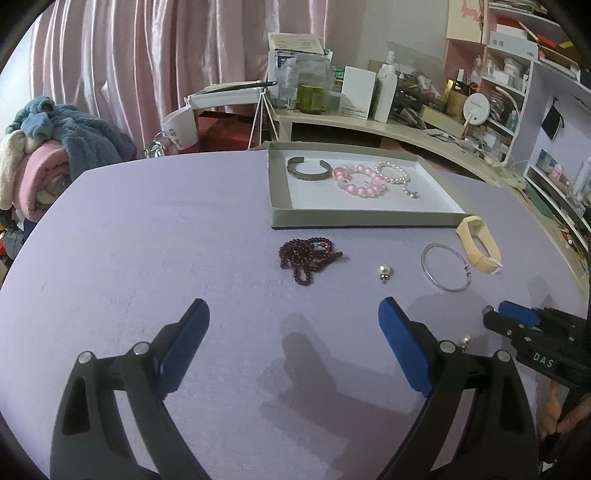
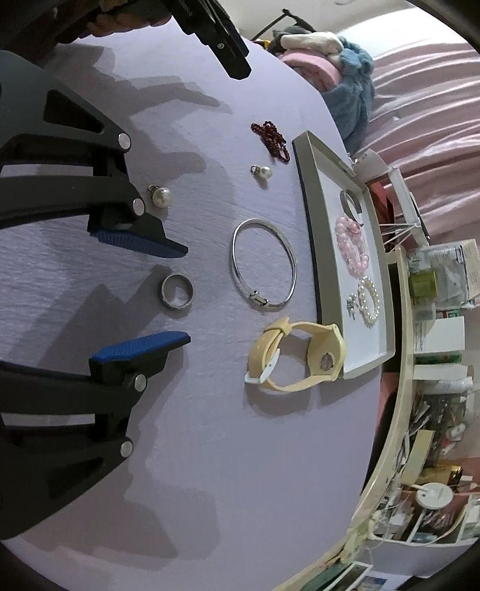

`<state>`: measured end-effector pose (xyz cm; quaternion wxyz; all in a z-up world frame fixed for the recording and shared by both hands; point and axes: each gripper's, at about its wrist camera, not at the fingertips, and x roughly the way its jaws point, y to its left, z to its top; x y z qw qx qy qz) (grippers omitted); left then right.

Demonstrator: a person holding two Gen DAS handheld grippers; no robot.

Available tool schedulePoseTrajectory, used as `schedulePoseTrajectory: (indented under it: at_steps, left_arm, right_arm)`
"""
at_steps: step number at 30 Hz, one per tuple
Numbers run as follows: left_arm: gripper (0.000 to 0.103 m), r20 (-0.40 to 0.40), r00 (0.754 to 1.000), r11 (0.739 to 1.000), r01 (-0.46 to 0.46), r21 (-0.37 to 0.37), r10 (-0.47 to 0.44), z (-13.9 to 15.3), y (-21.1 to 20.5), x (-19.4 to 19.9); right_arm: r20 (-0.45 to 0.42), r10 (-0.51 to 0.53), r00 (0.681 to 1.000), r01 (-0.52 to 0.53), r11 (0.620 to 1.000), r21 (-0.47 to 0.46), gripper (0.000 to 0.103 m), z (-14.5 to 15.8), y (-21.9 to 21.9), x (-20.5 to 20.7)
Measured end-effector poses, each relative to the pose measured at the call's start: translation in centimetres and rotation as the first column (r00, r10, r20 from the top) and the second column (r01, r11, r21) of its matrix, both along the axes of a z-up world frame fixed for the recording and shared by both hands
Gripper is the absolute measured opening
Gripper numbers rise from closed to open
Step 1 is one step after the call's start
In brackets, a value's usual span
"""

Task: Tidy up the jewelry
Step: 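Withdraw both open tools from the tray back over the jewelry, then grasp the silver ring with the right tool while the left tool grasps the pearl stud earring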

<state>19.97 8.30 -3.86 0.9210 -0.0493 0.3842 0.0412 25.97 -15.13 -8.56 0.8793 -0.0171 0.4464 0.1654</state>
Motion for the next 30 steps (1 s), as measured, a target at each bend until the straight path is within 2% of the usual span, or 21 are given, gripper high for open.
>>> schedulePoseTrajectory:
  at_steps: [6, 8, 9, 14, 19, 24, 29, 30]
  left_arm:
    - [0.093, -0.007, 1.000, 1.000, 0.017, 0.003, -0.017, 0.0, -0.5, -0.3]
    - [0.093, -0.009, 1.000, 1.000, 0.025, 0.003, -0.025, 0.0, -0.8, -0.5]
    - [0.093, -0.009, 0.999, 1.000, 0.031, 0.002, -0.031, 0.0, -1.0, -0.7]
    - [0.093, -0.011, 0.997, 0.997, 0.076, -0.007, -0.076, 0.1, -2.5, -1.1]
    - [0.093, -0.011, 0.989, 0.989, 0.145, -0.024, -0.146, -0.1, -4.6, -0.8]
    - [0.093, -0.020, 0.970, 0.970, 0.240, -0.032, -0.241, -0.9, -8.0, 0.0]
    - [0.092, -0.027, 0.954, 0.954, 0.298, -0.012, -0.298, -1.7, -11.1, 0.6]
    - [0.088, -0.029, 0.953, 0.953, 0.303, -0.005, -0.303, -2.0, -11.7, 0.8]
  right_arm:
    - [0.022, 0.012, 1.000, -0.011, 0.999, -0.034, 0.039, -0.1, 0.5, -0.1]
    - [0.051, 0.014, 0.999, -0.009, 0.996, -0.093, 0.033, -0.2, 0.9, -0.6]
    - [0.061, 0.020, 0.998, -0.013, 0.995, -0.101, 0.023, -0.2, 1.0, -0.7]
    - [0.052, -0.012, 0.999, 0.017, 0.996, -0.085, 0.022, -0.2, 0.5, -0.9]
    - [0.052, -0.069, 0.996, 0.071, 0.997, -0.026, 0.022, 0.8, -1.5, -1.7]
    - [0.069, -0.106, 0.992, 0.106, 0.994, -0.003, 0.022, 1.9, -2.8, -2.7]
    - [0.072, -0.139, 0.988, 0.138, 0.990, 0.016, 0.022, 2.9, -4.2, -3.5]
    - [0.072, -0.147, 0.987, 0.146, 0.989, 0.019, 0.022, 3.0, -4.5, -3.7]
